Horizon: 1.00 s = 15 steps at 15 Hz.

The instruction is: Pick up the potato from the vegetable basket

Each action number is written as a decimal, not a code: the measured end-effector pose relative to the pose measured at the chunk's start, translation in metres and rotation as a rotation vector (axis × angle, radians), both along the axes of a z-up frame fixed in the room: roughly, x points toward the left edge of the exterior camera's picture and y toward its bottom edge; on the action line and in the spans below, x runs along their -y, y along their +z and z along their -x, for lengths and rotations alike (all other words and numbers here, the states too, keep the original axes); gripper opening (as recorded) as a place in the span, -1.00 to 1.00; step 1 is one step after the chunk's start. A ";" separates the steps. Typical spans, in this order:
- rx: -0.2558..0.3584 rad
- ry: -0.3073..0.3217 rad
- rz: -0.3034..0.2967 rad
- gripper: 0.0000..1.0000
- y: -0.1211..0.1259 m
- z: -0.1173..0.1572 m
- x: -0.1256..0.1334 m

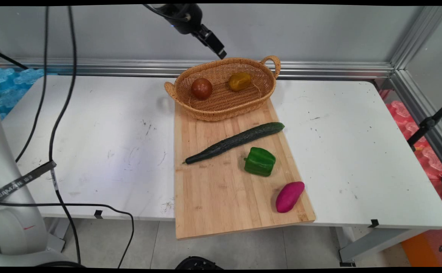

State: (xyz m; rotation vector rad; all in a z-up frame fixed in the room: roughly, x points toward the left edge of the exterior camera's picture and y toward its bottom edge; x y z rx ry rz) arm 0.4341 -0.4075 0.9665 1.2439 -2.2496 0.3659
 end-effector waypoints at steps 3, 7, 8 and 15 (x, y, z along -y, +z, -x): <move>0.013 0.033 0.000 1.00 -0.020 0.010 0.026; 0.036 0.059 -0.011 1.00 -0.049 0.025 0.057; 0.043 0.064 -0.015 1.00 -0.057 0.029 0.064; 0.101 0.076 -0.063 1.00 -0.115 0.053 0.114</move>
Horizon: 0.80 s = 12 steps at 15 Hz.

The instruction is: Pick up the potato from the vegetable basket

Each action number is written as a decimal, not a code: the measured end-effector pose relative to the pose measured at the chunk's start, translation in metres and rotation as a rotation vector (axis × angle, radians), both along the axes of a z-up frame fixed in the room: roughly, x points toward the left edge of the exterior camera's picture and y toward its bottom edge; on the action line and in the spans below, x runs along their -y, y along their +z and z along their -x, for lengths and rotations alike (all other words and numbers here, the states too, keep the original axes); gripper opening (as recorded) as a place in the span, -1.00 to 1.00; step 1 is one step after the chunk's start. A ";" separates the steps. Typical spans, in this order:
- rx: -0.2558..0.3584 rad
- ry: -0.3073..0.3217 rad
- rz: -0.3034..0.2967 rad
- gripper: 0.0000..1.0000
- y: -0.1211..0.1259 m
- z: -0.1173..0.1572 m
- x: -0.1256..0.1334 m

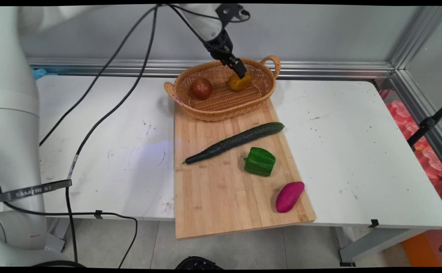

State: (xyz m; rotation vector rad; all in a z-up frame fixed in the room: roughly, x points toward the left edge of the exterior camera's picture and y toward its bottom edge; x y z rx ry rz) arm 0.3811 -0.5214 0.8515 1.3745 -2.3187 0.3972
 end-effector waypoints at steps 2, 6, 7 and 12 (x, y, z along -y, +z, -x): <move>0.015 -0.005 -0.012 1.00 -0.014 0.005 0.012; 0.035 -0.014 -0.034 1.00 -0.034 0.013 0.029; 0.037 -0.016 -0.038 1.00 -0.037 0.014 0.032; 0.052 -0.029 -0.050 -1.00 -0.050 0.019 0.043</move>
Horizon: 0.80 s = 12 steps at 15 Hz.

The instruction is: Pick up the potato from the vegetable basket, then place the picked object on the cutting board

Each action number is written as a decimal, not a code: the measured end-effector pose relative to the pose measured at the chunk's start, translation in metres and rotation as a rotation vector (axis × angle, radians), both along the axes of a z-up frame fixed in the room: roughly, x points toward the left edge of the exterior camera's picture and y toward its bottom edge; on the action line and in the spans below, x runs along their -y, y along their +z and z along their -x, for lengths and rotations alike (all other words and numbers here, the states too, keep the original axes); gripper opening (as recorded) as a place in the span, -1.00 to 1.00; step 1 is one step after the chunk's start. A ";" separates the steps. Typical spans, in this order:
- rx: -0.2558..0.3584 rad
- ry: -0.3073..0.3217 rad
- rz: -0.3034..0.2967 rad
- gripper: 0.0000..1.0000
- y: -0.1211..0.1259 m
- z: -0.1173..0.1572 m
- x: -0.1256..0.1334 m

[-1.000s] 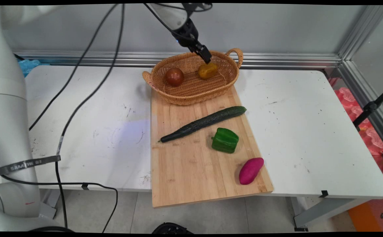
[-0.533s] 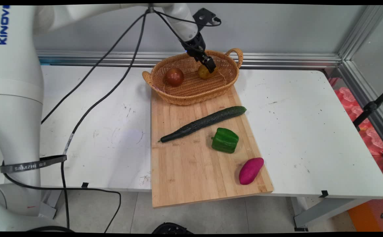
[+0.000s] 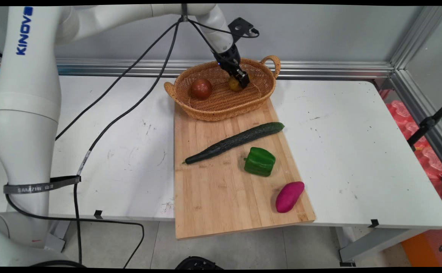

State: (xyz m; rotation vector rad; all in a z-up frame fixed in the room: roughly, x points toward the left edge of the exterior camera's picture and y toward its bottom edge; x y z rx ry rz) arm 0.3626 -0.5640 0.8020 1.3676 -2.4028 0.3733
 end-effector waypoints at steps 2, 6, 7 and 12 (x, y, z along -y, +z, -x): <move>0.001 -0.004 0.001 -1.00 -0.001 0.001 0.002; -0.005 -0.009 0.019 -1.00 0.008 0.001 0.002; -0.008 -0.011 0.030 -1.00 0.014 0.000 0.000; -0.026 -0.041 0.078 -1.00 0.057 -0.011 -0.022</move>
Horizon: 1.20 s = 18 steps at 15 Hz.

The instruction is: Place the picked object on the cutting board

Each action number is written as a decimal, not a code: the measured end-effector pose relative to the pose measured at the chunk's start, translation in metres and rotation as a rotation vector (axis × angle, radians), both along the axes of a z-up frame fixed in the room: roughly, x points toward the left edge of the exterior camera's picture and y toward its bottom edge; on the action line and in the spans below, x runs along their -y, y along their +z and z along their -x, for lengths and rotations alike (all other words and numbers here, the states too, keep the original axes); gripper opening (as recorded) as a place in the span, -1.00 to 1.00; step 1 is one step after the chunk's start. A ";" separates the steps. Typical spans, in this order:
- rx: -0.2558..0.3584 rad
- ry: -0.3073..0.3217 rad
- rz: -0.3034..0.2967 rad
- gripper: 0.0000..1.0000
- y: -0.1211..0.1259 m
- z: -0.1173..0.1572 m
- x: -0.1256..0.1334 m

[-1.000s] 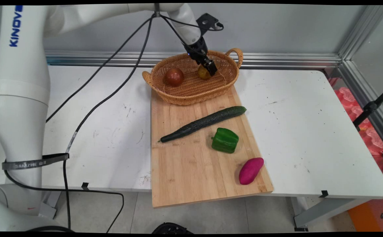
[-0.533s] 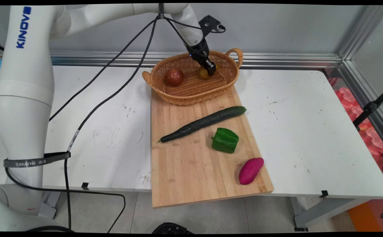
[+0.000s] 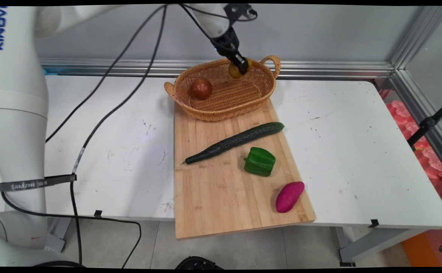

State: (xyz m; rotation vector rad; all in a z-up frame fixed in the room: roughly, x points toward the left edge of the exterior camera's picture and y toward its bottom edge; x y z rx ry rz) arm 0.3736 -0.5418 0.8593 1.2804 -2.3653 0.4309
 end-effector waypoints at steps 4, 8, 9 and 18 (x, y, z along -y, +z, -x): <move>-0.007 -0.048 0.031 -1.00 0.039 -0.010 -0.026; -0.007 -0.127 0.044 -1.00 0.070 -0.017 -0.054; -0.008 -0.169 0.045 -1.00 0.079 -0.019 -0.066; -0.028 -0.593 0.013 -1.00 0.122 -0.027 -0.167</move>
